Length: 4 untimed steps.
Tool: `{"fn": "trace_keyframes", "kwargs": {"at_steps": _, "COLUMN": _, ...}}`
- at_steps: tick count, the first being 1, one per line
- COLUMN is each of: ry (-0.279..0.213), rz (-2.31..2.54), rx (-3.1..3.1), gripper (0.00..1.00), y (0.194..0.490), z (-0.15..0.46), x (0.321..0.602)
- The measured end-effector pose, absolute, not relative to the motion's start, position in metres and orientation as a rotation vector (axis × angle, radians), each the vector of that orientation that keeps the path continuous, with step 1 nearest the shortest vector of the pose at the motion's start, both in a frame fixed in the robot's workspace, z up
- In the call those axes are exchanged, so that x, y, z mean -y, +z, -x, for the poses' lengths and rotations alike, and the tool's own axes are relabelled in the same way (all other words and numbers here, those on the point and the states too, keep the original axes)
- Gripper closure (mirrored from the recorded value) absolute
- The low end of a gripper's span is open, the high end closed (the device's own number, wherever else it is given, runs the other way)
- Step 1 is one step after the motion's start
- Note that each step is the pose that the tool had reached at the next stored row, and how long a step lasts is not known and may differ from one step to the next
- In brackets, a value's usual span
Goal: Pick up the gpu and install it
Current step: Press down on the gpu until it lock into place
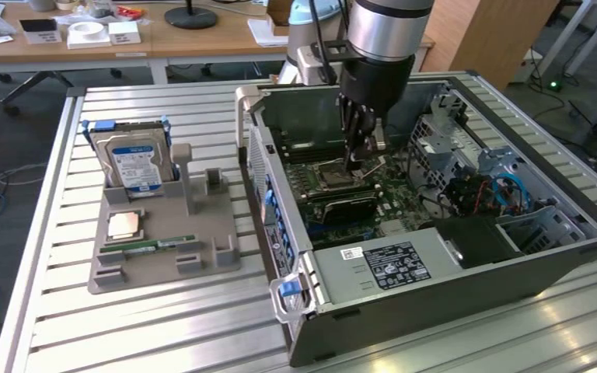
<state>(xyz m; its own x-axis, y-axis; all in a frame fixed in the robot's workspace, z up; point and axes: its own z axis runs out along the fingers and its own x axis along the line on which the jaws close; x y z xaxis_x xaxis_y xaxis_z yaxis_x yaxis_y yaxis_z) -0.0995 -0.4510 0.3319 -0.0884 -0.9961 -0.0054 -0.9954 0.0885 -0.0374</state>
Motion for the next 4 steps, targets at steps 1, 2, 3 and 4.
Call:
{"fn": "trace_keyframes", "kwargs": {"at_steps": 1, "ry": -0.037, "rz": 2.101, "rx": -2.296, "gripper": 0.89, "y": 0.3320, "z": 0.0995, "x": 0.4510}}
{"fn": "trace_keyframes", "kwargs": {"at_steps": 2, "ry": -0.037, "rz": 2.101, "rx": -2.296, "gripper": 0.89, "y": 0.3320, "z": 0.0994, "x": 0.4510}}
{"fn": "trace_keyframes", "kwargs": {"at_steps": 3, "ry": -0.037, "rz": 2.101, "rx": -2.296, "gripper": 0.89, "y": 0.3320, "z": 0.0994, "x": 0.4510}}
{"fn": "trace_keyframes", "kwargs": {"at_steps": 4, "ry": -0.037, "rz": 2.101, "rx": -2.296, "gripper": 0.89, "y": 0.3320, "z": 0.0995, "x": 0.4510}}
